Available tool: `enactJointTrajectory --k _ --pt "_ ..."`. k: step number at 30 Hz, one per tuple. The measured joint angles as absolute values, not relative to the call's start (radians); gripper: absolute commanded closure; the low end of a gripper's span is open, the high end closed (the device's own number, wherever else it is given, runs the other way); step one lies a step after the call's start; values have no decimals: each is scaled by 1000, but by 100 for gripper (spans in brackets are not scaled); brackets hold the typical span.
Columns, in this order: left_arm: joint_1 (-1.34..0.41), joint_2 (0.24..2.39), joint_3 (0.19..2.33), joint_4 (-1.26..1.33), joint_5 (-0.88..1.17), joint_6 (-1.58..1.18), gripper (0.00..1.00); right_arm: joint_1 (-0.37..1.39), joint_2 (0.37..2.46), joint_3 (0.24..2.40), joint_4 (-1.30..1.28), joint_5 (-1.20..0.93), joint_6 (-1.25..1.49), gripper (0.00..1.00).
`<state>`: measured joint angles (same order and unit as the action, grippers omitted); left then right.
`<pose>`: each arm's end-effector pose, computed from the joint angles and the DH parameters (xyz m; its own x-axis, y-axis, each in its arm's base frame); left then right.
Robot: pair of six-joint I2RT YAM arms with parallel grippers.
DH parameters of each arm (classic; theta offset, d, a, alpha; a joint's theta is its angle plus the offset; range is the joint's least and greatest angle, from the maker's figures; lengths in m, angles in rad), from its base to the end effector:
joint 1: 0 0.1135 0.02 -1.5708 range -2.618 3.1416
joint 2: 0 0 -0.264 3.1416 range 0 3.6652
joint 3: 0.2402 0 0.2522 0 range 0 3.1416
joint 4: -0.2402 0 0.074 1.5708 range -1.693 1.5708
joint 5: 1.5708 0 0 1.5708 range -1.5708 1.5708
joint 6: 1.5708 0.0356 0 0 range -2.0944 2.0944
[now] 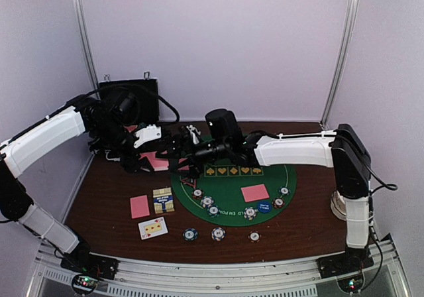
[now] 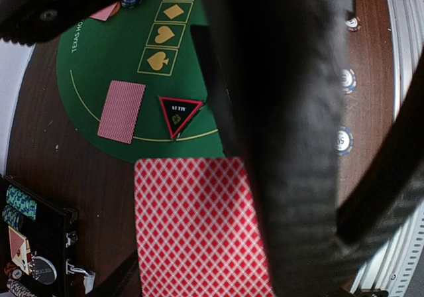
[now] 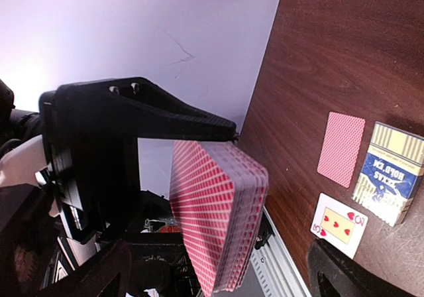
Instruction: Distribute texas hold em gaming equipment
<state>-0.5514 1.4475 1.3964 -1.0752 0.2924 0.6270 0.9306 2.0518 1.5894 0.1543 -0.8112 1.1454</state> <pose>0.2346 -0.1563 0.3253 -0.2665 0.8235 -0.5009 0.9429 0.3304 0.0415 0.2672 0.4020 0.2621 -0.9538 -0.2304 -0.1930 -0.2332 0.1626 0.9587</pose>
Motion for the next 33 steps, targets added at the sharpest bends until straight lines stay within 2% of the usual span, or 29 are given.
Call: enactJointTrajectory --k 11,21,33 --pt "-551 1448 1399 -1075 296 627 100 947 2160 1683 209 -842 1210 11" --pt "-551 1448 1399 -1078 294 627 100 947 2239 1747 221 -849 1246 21" --pt "-551 1448 1399 -1103 291 627 100 922 2203 1666 268 -858 1235 29"
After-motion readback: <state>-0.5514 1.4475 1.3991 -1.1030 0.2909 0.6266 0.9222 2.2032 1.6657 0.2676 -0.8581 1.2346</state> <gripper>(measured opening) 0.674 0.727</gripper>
